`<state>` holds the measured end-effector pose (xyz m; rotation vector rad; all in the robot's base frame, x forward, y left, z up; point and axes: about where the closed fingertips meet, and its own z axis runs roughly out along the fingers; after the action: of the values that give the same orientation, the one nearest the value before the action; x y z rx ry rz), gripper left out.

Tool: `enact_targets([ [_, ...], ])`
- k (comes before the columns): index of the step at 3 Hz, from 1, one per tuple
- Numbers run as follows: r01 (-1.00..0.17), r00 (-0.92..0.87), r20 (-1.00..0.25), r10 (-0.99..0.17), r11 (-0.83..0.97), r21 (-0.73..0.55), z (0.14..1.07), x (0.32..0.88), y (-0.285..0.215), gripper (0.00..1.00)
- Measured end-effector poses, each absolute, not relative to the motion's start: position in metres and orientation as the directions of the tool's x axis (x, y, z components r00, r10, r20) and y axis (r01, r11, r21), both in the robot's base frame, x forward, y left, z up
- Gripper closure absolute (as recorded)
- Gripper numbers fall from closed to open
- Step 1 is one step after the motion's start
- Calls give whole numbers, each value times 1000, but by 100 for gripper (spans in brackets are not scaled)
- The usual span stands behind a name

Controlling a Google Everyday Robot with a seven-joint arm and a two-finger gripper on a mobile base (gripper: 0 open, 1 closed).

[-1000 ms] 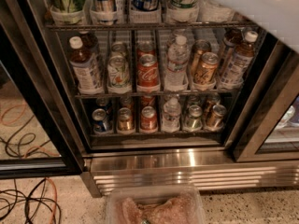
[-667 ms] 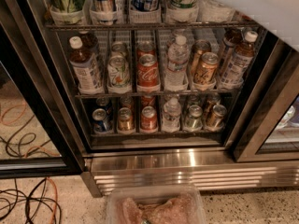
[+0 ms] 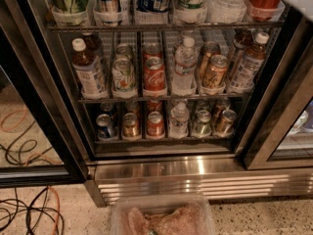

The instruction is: Pick pepsi can from top shelf of fridge

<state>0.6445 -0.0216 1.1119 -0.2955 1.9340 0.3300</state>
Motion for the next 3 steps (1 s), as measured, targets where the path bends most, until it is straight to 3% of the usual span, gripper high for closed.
enact_targets([
  [1,-344,-488,-873,-10,921,182,1122,616,-50,100],
  [3,-327,-594,-804,23,906,268,1103,584,-43,100],
])
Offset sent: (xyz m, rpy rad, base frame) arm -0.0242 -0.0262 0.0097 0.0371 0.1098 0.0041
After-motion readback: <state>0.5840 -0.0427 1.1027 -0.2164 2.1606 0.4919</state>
